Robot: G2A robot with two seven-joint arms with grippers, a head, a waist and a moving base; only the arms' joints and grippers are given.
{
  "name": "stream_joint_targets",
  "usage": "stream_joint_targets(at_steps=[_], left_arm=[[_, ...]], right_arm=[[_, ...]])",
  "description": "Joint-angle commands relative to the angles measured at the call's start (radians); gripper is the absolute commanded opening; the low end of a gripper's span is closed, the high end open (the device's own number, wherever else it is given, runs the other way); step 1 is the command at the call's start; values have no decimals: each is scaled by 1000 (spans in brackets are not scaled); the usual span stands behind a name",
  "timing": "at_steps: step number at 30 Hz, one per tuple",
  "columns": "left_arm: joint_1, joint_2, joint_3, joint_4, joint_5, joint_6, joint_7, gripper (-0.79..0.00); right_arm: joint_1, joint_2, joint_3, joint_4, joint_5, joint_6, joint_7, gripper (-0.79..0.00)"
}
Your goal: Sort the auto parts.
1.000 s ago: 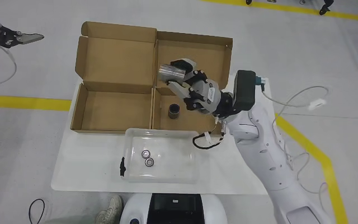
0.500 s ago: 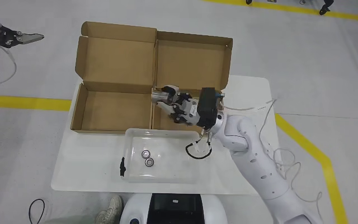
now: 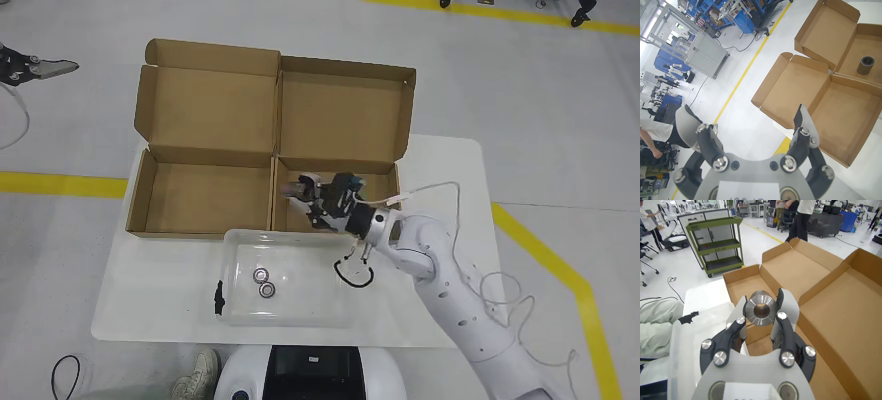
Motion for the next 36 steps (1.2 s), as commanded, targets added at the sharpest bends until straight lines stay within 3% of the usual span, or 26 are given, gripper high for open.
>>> stream_joint_targets(at_steps=[1, 11, 18, 36], left_arm=[[0, 0, 0, 0, 0, 0, 0, 0], [0, 0, 0, 0, 0, 0, 0, 0], [0, 0, 0, 0, 0, 0, 0, 0], [0, 0, 0, 0, 0, 0, 0, 0]], right_arm=[[-10, 5, 13, -15, -13, 13, 53, -785], [-41, 33, 106, -106, 42, 106, 426, -785], [7, 32, 79, -64, 50, 173, 625, -785], [215, -24, -118, 231, 34, 267, 715, -785]])
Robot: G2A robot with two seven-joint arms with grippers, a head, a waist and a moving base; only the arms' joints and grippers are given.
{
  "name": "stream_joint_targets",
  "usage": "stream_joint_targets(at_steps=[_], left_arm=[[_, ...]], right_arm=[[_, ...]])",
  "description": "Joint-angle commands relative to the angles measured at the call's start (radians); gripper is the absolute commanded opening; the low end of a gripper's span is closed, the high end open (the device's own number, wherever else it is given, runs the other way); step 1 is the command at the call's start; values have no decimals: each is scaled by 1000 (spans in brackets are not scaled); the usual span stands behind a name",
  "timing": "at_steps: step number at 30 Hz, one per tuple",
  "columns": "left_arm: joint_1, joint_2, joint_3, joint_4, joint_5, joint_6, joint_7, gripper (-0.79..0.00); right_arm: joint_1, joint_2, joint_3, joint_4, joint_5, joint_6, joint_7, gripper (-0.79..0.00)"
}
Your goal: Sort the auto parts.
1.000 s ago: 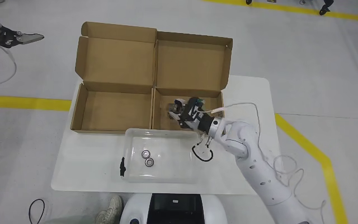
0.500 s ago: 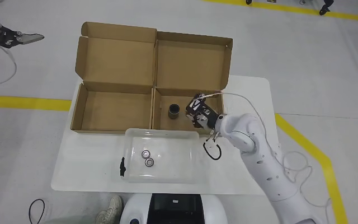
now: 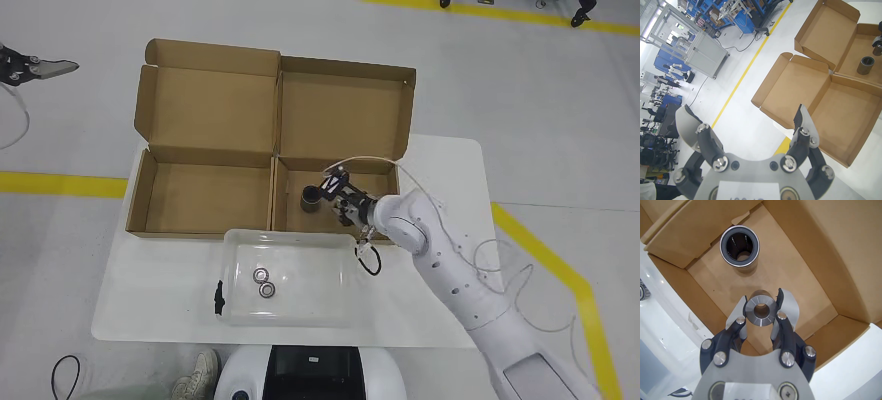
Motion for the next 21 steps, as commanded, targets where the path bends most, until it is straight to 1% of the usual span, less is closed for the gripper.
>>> stream_joint_targets(at_steps=[1, 11, 13, 15, 16, 17, 19, 21], left_arm=[[0, 0, 0, 0, 0, 0, 0, 0], [0, 0, 0, 0, 0, 0, 0, 0], [0, 0, 0, 0, 0, 0, 0, 0], [0, 0, 0, 0, 0, 0, 0, 0], [0, 0, 0, 0, 0, 0, 0, 0], [0, 0, 0, 0, 0, 0, 0, 0], [0, 0, 0, 0, 0, 0, 0, 0], [0, 0, 0, 0, 0, 0, 0, 0]], right_arm=[[18, -7, -17, 31, 7, 4, -6, -785], [87, -41, -88, 159, 7, 22, -49, -785], [97, -47, -95, 178, 11, 23, -56, -699], [105, -51, -101, 192, 14, 23, -63, -585], [107, -53, -103, 197, 14, 23, -66, -557], [109, -55, -106, 198, 15, 24, -68, -505], [111, -56, -106, 200, 16, 23, -73, -465], [110, -56, -101, 193, 18, 20, -85, -446]])
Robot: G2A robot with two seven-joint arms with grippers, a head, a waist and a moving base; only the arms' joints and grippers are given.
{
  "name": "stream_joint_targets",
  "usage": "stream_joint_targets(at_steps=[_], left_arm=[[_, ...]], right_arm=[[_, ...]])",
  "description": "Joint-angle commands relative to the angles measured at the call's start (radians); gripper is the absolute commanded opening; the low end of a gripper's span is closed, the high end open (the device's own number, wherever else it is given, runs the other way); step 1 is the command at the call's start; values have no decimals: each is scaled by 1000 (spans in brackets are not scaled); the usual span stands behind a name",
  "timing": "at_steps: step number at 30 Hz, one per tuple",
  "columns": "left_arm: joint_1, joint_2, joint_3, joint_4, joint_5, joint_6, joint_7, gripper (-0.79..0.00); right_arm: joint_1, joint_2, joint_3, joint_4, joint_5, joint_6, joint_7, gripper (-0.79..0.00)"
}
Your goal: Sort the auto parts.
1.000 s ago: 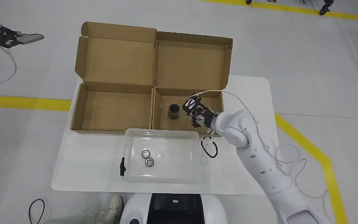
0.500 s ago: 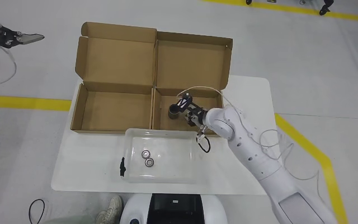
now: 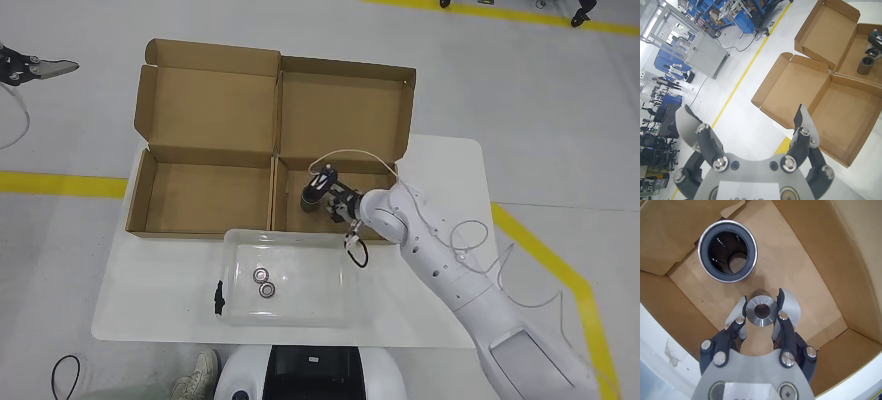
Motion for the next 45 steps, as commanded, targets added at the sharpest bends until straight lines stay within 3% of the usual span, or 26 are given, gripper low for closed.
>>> stream_joint_targets(at_steps=[1, 5, 9, 16, 23, 33, 45], left_arm=[[0, 0, 0, 0, 0, 0, 0, 0], [0, 0, 0, 0, 0, 0, 0, 0], [0, 0, 0, 0, 0, 0, 0, 0], [0, 0, 0, 0, 0, 0, 0, 0], [0, 0, 0, 0, 0, 0, 0, 0], [0, 0, 0, 0, 0, 0, 0, 0], [0, 0, 0, 0, 0, 0, 0, 0]], right_arm=[[-1, 1, 6, -8, -1, -5, -10, -437], [-7, 7, 22, -51, -16, -14, -6, -474], [-32, 19, 50, -155, -40, -14, 2, -453], [-135, 45, 96, -411, -48, -49, 19, -431], [-256, 61, 79, -565, -31, -132, -34, -416], [-356, 64, -14, -618, -71, -163, -89, -413], [-382, 69, -11, -589, -88, -156, -176, -419]])
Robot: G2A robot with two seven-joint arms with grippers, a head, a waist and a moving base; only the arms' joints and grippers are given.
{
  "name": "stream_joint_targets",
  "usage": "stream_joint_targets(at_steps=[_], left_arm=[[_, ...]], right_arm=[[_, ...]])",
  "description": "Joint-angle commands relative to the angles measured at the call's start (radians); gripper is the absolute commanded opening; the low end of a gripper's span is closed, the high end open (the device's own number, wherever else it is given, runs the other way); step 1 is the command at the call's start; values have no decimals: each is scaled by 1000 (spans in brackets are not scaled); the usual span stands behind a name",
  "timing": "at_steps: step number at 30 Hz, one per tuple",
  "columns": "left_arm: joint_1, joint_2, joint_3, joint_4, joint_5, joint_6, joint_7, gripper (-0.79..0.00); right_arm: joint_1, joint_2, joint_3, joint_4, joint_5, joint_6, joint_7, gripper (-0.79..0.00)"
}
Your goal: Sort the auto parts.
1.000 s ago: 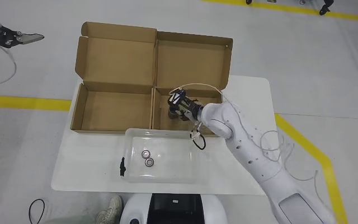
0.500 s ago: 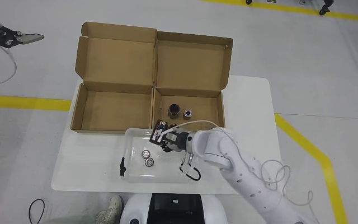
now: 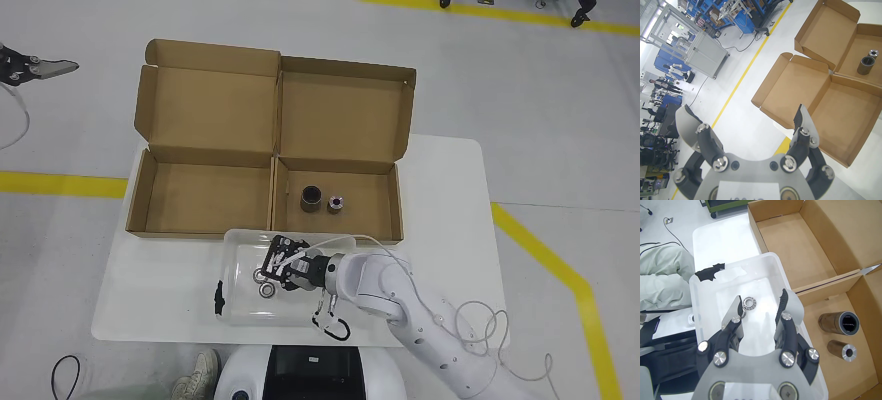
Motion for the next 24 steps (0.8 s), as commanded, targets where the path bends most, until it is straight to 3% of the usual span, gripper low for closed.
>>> stream_joint_targets(at_steps=[1, 14, 15, 24], left_arm=[[0, 0, 0, 0, 0, 0, 0, 0], [0, 0, 0, 0, 0, 0, 0, 0], [0, 0, 0, 0, 0, 0, 0, 0], [0, 0, 0, 0, 0, 0, 0, 0]], right_arm=[[0, 0, 0, 0, 0, 0, 1, -419], [0, 0, 0, 0, 0, 0, 1, -419], [-3, 0, -2, 4, -1, 0, 2, -363], [25, -22, -111, 77, -59, 11, 35, -348]])
